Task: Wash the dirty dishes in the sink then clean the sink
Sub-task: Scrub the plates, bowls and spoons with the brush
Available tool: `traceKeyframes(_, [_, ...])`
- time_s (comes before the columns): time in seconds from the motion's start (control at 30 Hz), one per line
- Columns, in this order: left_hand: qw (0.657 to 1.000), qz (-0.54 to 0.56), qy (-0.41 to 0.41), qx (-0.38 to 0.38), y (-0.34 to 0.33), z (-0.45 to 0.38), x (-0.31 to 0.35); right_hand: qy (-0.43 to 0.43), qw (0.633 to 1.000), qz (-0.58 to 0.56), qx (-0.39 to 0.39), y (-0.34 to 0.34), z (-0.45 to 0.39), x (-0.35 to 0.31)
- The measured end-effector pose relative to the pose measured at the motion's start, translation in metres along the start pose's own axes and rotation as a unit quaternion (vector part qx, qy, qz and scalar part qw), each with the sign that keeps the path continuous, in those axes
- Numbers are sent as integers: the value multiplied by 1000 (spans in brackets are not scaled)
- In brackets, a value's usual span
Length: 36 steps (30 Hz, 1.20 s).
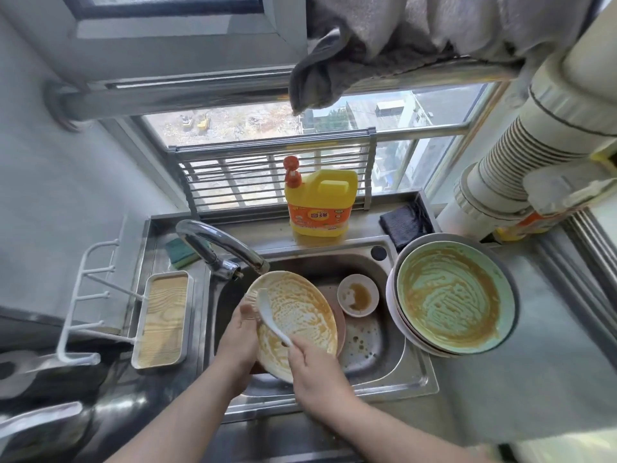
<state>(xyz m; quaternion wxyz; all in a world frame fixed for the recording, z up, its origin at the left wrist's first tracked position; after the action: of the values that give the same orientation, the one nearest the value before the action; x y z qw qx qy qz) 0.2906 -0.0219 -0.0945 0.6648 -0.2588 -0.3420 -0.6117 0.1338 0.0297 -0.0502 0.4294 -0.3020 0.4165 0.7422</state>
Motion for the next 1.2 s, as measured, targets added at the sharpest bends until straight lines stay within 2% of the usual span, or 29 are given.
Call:
traceKeyframes(0.07, [1000, -13, 1, -27, -7, 4, -5, -40, 999, -13, 15, 13, -26, -7])
traceKeyframes(0.17, [1000, -3, 11, -22, -13, 3, -8, -59, 998, -9, 27, 19, -40, -16])
traceKeyframes(0.27, [994, 66, 88, 28, -6, -8, -13, -40, 999, 10, -21, -7, -9, -7])
traceKeyframes(0.37, [985, 98, 129, 58, 10, -19, -17, 2, 994, 95, -53, 2, 26, 5])
traceKeyframes(0.47, [988, 86, 103, 82, 25, -25, -15, -25, 969, 225, -98, 42, 36, 40])
traceKeyframes(0.57, [994, 61, 66, 65, 21, -25, -8, -36, 947, 304, -92, 69, 38, 59])
traceKeyframes(0.67, [1000, -7, 6, 29, 0, -14, -6, 7, 966, 247, -77, 42, 20, 30])
traceKeyframes(0.73, [1000, -12, -8, 19, -13, -4, -17, 14, 982, 187, -35, 31, -10, 9])
traceKeyframes(0.83, [998, -14, -35, 44, -13, 3, -18, -53, 984, 167, 13, 55, -50, 19])
traceKeyframes(0.93, [995, -12, -38, 93, 3, -3, -1, -115, 971, 211, -7, 71, -34, 64])
traceKeyframes(1.0, [993, 17, -27, 112, 12, -10, 5, -90, 974, 204, -42, 49, -1, 70])
traceKeyframes(1.07, [993, 20, -7, 115, 11, -13, -1, -22, 982, 171, -74, 20, 14, 46])
traceKeyframes(1.13, [994, 38, -5, 98, 1, -8, -9, 29, 986, 158, -54, 16, -4, 14])
traceKeyframes(1.2, [996, 40, -28, 75, -11, -2, -9, 21, 983, 182, -16, 35, -37, 6])
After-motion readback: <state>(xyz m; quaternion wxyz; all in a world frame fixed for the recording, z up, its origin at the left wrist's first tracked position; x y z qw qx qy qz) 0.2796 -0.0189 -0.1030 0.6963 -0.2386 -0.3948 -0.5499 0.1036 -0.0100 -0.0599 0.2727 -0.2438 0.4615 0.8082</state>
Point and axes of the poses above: each hand's wrist, its own z-axis away from the middle knuckle, its own y-axis out of the back of the hand, x = y × z, the point moved 9 cm from there along -z, towards the middle knuckle
